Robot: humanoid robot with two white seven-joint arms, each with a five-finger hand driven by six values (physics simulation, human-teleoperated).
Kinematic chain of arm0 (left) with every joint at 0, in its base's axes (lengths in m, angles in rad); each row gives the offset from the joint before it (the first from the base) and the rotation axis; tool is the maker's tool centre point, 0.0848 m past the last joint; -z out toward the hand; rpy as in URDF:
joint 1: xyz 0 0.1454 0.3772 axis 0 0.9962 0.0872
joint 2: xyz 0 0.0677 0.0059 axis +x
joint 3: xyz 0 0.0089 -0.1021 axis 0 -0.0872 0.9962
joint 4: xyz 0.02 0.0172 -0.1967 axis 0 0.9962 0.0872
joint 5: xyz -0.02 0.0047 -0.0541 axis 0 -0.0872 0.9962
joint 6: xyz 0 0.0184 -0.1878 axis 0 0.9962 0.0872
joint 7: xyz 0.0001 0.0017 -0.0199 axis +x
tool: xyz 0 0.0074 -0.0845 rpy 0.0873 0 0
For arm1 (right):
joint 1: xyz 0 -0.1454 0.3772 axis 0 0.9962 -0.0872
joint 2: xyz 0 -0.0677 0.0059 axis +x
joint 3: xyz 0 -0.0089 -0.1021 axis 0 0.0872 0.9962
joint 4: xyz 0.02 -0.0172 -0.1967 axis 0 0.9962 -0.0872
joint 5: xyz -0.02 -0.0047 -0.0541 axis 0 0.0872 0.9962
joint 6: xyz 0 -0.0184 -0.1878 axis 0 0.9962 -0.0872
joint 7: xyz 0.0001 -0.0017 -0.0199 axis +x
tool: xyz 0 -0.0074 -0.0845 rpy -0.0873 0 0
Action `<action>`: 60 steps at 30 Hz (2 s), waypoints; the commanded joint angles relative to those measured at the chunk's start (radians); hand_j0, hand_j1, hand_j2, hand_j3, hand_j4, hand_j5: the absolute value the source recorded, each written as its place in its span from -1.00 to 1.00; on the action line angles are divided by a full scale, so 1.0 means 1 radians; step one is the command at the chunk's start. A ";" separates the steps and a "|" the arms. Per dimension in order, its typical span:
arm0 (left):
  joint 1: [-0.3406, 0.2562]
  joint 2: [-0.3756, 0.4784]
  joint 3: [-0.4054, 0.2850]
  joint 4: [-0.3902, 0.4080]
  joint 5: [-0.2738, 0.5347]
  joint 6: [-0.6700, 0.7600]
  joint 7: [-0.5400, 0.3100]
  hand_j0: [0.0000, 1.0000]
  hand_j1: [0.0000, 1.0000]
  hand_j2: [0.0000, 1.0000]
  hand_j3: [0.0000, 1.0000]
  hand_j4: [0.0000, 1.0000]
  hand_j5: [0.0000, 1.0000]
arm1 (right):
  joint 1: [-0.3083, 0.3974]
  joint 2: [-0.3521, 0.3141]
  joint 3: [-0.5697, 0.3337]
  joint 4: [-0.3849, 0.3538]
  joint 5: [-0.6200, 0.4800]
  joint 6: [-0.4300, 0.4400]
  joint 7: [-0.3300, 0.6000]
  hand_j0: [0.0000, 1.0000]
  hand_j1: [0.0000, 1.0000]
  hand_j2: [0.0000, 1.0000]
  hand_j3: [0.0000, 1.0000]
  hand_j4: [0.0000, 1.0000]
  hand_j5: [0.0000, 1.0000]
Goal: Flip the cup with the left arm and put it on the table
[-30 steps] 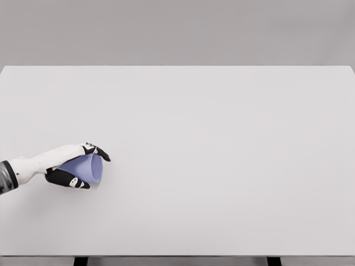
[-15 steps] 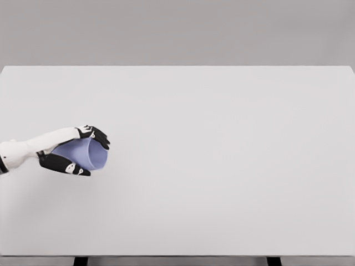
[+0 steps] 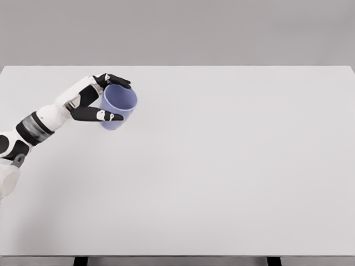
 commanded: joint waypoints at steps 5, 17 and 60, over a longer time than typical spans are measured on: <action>-0.032 -0.137 0.017 0.149 0.030 0.002 -0.001 0.24 0.24 0.24 0.24 0.24 0.24 | 0.000 0.000 0.000 0.000 0.000 0.000 0.000 1.00 1.00 1.00 1.00 1.00 1.00; -0.022 -0.257 0.043 0.218 0.013 -0.015 -0.001 0.33 0.33 0.33 0.33 0.33 0.33 | 0.000 0.000 0.000 0.000 0.000 0.000 0.001 1.00 1.00 1.00 1.00 1.00 1.00; -0.020 -0.331 0.057 0.381 -0.064 -0.161 -0.001 1.00 1.00 1.00 1.00 1.00 1.00 | 0.002 0.000 0.000 0.000 0.000 0.000 0.000 1.00 1.00 1.00 1.00 1.00 1.00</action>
